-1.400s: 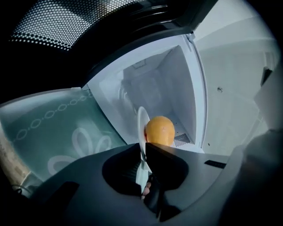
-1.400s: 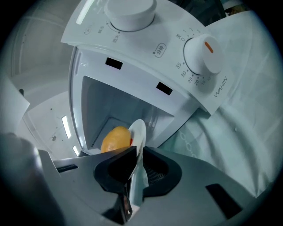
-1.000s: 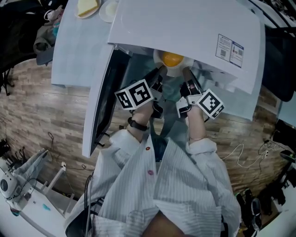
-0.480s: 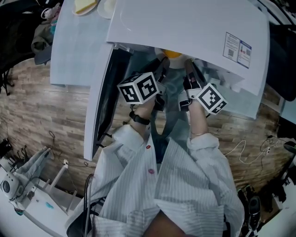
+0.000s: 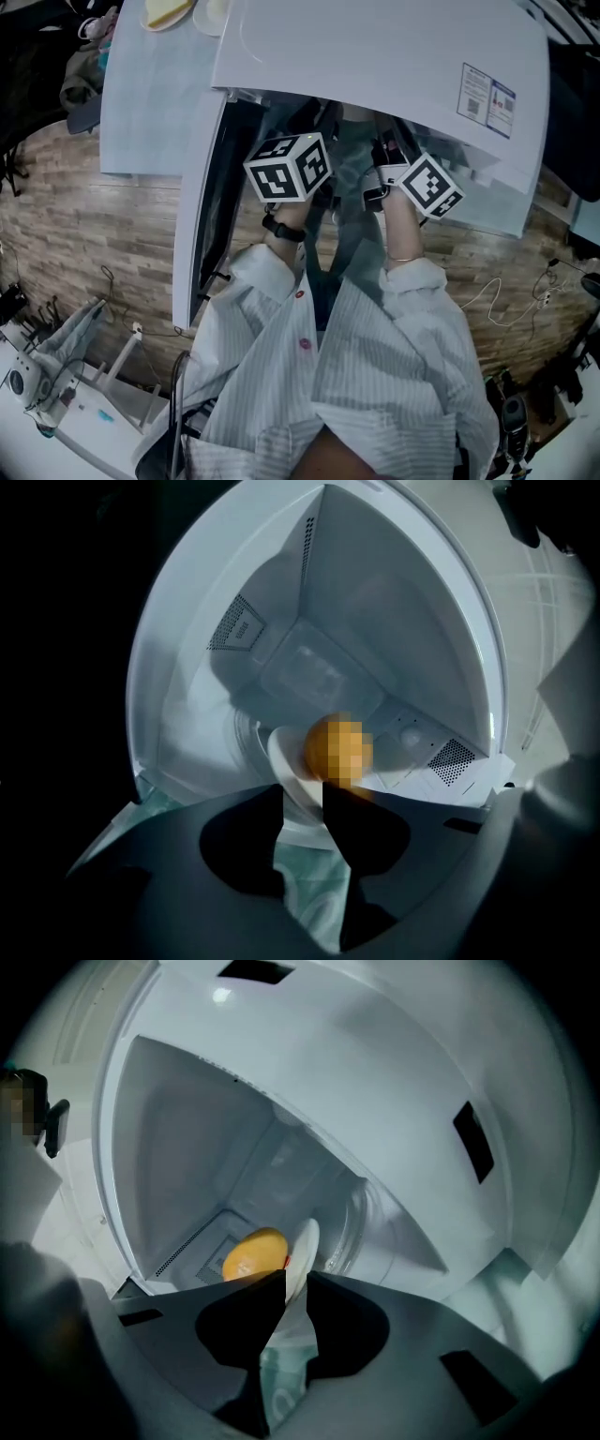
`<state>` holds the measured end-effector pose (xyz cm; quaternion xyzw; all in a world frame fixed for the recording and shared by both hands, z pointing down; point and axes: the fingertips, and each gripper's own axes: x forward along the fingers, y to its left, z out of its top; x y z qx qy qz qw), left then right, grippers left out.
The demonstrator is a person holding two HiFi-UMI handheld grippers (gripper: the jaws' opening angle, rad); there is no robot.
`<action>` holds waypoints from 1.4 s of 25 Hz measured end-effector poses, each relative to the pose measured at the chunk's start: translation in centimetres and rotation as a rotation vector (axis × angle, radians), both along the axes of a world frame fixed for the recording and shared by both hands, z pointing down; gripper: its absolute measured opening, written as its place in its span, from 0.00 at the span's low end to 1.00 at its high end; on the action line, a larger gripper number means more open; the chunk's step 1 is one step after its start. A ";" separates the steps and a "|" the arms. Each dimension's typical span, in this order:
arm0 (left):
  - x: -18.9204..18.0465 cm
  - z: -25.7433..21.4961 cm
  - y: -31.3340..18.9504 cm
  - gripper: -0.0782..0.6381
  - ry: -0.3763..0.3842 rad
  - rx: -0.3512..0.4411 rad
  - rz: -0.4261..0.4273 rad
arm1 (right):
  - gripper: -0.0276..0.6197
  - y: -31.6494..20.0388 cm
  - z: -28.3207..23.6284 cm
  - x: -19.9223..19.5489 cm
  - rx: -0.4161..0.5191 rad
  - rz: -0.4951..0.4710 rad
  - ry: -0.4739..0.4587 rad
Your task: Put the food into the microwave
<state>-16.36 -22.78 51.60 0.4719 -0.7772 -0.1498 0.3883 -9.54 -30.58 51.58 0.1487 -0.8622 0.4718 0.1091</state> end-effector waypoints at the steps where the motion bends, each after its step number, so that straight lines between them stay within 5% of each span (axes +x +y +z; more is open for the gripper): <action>1: -0.2 0.0 0.0 0.28 -0.009 -0.008 0.003 | 0.16 0.0 0.0 -0.2 0.004 -0.001 0.000; 20: -1.4 0.2 0.4 0.32 -0.021 -0.043 0.032 | 0.16 -0.1 -0.4 -1.7 0.039 0.033 -0.015; 28: -1.9 0.2 0.7 0.33 -0.104 -0.099 0.038 | 0.16 -1.6 -0.7 -1.8 0.237 0.029 0.076; 35: -1.8 0.6 0.4 0.33 -0.085 -0.086 0.042 | 0.19 -1.6 -0.8 -2.4 0.431 -0.039 0.190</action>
